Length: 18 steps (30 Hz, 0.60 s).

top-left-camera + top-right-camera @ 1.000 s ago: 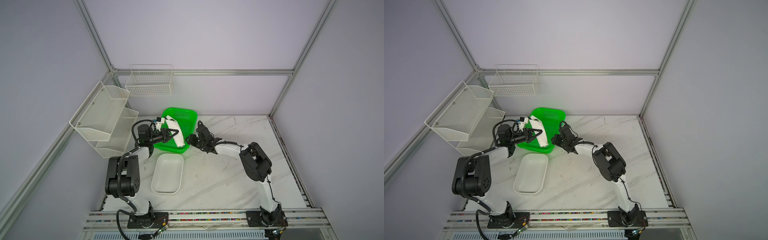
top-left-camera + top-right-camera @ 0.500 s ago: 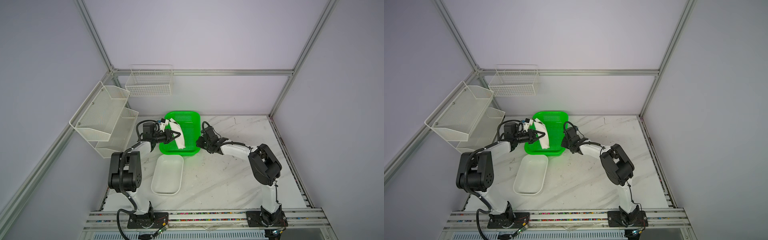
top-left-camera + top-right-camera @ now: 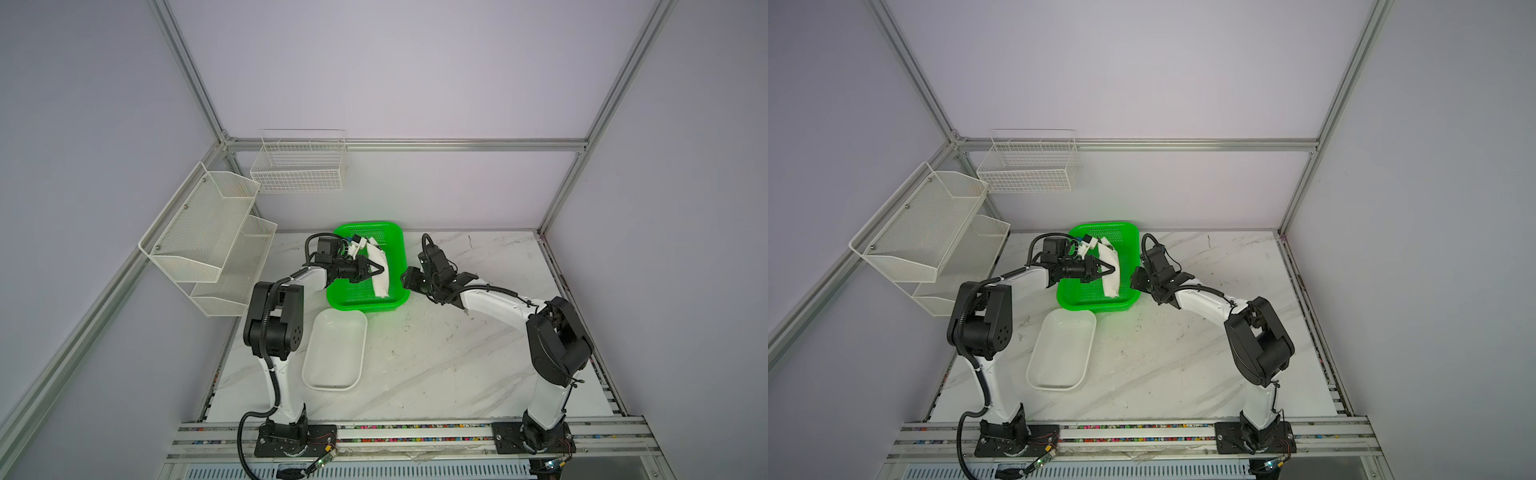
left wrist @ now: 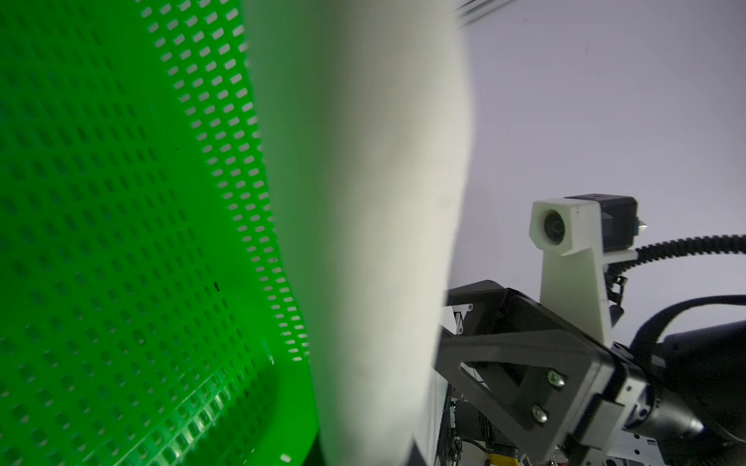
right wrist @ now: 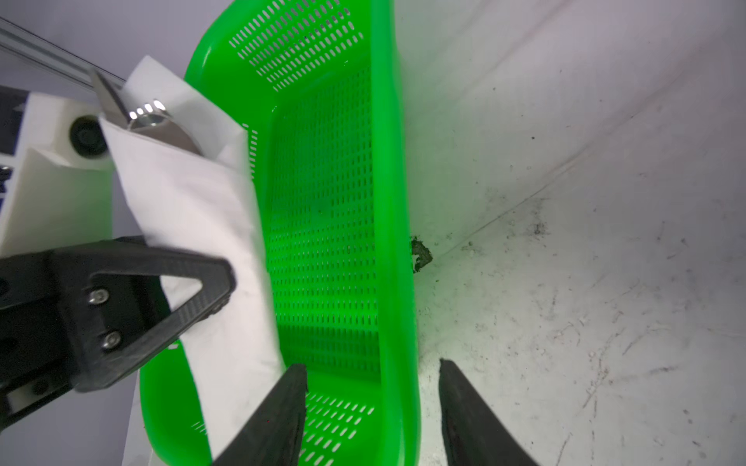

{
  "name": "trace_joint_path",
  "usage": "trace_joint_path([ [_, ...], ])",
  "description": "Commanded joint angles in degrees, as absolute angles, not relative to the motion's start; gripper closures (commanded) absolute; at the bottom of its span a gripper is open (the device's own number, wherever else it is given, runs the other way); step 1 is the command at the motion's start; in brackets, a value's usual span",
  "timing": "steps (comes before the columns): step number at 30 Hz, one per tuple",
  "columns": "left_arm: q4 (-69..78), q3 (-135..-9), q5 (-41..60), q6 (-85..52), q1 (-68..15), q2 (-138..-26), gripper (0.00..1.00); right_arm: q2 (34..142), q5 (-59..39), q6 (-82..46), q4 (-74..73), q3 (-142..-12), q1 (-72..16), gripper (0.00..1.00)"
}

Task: Place the utensils on the paper napkin and roll it up
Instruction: 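Carry the bundle over the green basket with the left gripper while the right withdraws, then lower the bundle into the green basket with the left gripper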

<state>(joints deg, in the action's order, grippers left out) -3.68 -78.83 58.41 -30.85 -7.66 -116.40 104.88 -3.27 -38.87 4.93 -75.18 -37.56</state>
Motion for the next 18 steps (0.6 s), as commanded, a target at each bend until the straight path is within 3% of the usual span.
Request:
trace_joint_path([
  [1,-6.04,-87.08,58.98,-28.57,-8.84,-118.47,0.95,103.42,-4.31,-38.05,4.6,-73.75,-37.79,0.45],
  [18,-15.73,-103.53,55.59,-30.78,-10.79,-133.95,0.95,102.22,-4.09,-38.1,3.74,-72.07,-37.79,0.44],
])
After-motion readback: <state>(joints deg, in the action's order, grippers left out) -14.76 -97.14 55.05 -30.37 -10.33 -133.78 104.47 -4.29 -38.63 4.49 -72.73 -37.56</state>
